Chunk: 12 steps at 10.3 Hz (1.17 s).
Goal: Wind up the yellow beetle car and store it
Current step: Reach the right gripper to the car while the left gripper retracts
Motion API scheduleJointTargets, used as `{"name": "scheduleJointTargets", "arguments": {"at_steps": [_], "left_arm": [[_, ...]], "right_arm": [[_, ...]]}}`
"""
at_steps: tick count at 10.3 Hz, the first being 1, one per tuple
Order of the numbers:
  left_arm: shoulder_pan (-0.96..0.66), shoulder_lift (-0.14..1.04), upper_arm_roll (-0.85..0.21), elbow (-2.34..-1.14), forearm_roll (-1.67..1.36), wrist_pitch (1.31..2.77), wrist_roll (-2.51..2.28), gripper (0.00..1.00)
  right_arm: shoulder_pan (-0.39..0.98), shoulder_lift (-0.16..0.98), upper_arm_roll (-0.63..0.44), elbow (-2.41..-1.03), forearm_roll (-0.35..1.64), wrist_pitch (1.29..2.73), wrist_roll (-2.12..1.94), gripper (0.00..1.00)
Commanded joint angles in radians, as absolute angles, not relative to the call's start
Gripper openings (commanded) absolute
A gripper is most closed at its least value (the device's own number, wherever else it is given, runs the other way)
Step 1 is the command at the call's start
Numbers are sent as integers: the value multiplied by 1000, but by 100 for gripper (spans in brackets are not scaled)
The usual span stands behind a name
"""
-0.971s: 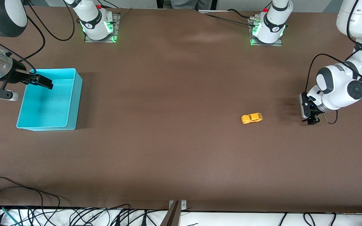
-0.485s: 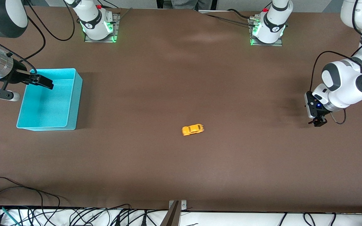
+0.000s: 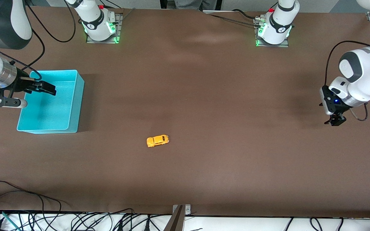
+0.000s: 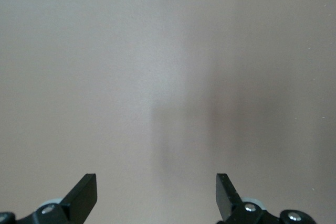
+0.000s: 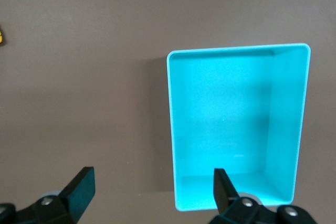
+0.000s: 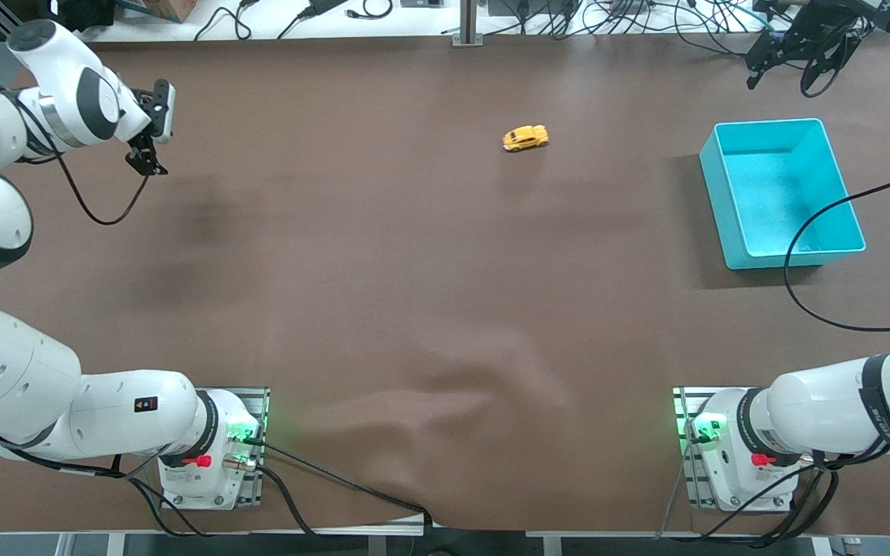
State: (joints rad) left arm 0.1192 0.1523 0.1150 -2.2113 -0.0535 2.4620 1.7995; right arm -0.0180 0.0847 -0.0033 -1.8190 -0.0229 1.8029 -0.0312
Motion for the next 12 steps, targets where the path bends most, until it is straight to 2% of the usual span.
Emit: {"name": "scheduleJointTargets", "arguments": {"at_steps": [1,3,6,9,12], "left_arm": [[94,-16,118,-2249,-81,2376,1802,100],[92,-122,118,-2238,-81,2341,1804,100],[72,-228,117,-2177,-87,2222,1801,100],[35,-241,117,-1973,-68,1909,1544,100],[31,-239,83,-1832,-9,1696,1258,100]], "right_arm": [[-14,95,-6,-1848,-6,1862,-241,100],[-2,139,11,-1847,67,1902,-476,100],[-2,247,102,-1838,66,2066,-731,100],[24,389,175,-1783,52,2242,-938,100],[135,497,175,-1724,-73,2380,-1051,100]]}}
